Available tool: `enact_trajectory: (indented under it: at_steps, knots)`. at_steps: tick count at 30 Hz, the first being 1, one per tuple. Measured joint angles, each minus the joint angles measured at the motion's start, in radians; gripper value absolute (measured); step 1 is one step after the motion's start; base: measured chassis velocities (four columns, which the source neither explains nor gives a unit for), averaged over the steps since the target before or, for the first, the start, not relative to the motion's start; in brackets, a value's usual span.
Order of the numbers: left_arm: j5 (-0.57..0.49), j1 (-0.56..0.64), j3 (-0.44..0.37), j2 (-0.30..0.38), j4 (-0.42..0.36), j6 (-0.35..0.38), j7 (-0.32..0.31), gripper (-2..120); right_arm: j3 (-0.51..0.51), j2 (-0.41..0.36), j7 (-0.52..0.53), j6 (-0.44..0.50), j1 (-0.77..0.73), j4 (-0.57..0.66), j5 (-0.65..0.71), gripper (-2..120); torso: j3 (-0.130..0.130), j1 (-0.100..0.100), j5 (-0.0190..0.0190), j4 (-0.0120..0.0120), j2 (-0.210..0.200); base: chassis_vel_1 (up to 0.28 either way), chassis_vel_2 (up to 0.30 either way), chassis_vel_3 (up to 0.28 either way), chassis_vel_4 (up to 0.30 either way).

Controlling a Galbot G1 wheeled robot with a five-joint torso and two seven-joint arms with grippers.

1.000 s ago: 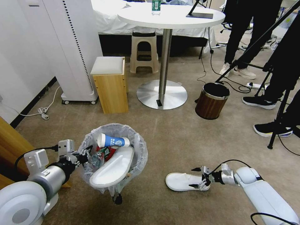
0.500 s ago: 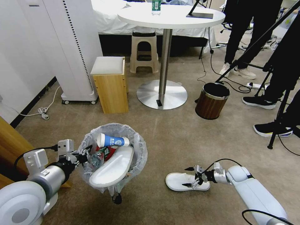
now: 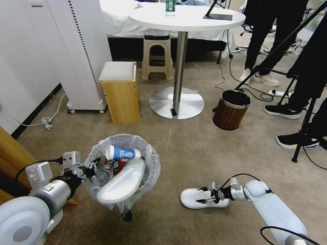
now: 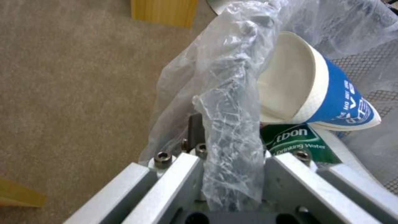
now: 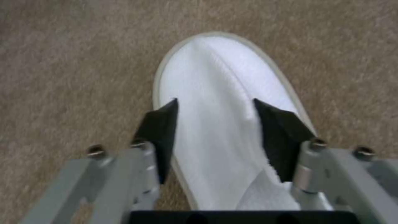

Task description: Pick up the trash bin and place the garbage on the floor into it.

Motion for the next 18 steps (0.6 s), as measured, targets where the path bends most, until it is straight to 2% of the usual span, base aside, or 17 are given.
enact_trajectory:
  at_steps: [1, 6, 7, 9, 10, 12, 18]
  knots:
    - [0.000, 0.000, 0.000, 0.000, 0.000, 0.000, 0.000, 0, 0.000, 0.000, 0.000, 0.000, 0.000, 0.000, 0.000, 44, 0.000, 0.000, 0.0000, 0.0000, 0.000, 0.000, 0.000, 0.000, 0.000]
    - [0.000, -0.003, 0.000, 0.002, 0.002, 0.000, 0.003, 0, 0.002, -0.005, -0.007, 0.006, 0.003, -0.006, -0.009, 25, 0.000, 0.000, 0.0001, 0.0000, 0.000, 0.000, 0.000, 0.000, 0.000]
    - [0.000, -0.003, 0.000, 0.002, 0.002, 0.000, 0.003, 0, 0.002, -0.005, -0.007, 0.006, 0.003, -0.006, -0.009, 25, 0.000, 0.000, 0.0001, 0.0000, 0.000, 0.000, 0.000, 0.000, 0.000]
    - [0.005, -0.004, 0.000, 0.002, 0.006, -0.001, 0.007, 0, 0.003, -0.008, -0.005, 0.008, 0.006, -0.007, -0.008, 13, 0.000, 0.000, 0.0001, 0.0000, 0.000, 0.000, 0.000, 0.000, 0.000]
    - [0.005, -0.004, 0.000, 0.002, 0.006, -0.001, 0.007, 0, 0.003, -0.008, -0.005, 0.008, 0.006, -0.007, -0.008, 13, 0.000, 0.000, 0.0001, 0.0000, 0.000, 0.000, 0.000, 0.000, 0.000]
    - [0.008, -0.005, 0.002, 0.002, 0.008, -0.001, 0.009, 0, 0.003, -0.010, 0.004, 0.010, 0.008, -0.006, -0.005, 2, 0.000, 0.000, 0.0000, 0.0000, 0.000, 0.000, 0.000, 0.000, 0.000]
    - [0.009, -0.007, 0.002, 0.002, 0.010, -0.002, 0.012, 0, 0.003, -0.011, 0.015, 0.011, 0.014, -0.006, -0.005, 0, 0.000, 0.000, 0.0000, 0.0000, 0.000, 0.000, 0.000, 0.000, 0.000]
